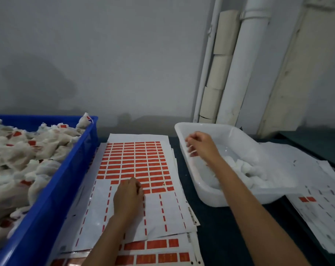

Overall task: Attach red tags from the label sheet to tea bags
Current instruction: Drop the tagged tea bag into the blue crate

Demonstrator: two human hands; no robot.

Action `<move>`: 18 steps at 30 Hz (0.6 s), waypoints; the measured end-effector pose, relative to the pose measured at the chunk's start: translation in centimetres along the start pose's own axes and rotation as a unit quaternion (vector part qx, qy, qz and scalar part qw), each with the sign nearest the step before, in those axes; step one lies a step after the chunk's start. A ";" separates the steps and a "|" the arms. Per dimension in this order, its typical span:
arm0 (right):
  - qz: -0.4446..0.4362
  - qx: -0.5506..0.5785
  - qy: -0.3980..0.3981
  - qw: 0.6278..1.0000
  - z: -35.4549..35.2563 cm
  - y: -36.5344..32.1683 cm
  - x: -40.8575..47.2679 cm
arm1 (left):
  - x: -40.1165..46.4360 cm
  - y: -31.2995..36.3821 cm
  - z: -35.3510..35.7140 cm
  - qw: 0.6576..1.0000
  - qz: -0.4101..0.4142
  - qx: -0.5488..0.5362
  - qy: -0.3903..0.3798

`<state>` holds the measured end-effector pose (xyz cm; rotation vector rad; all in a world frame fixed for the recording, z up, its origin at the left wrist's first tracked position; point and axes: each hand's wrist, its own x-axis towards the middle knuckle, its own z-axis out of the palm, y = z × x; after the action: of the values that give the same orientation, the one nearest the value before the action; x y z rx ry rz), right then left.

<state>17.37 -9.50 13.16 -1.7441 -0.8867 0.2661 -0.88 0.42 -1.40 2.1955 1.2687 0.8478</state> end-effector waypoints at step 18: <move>0.288 -0.402 0.055 0.868 -5.9 12.1 8.7 | -0.1 -0.9 1.0 1.000 0.000 -0.015 0.022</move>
<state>31.95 -9.26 6.64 -2.7697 -0.3623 0.1857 -0.71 0.70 -2.70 2.1640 1.2691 0.9134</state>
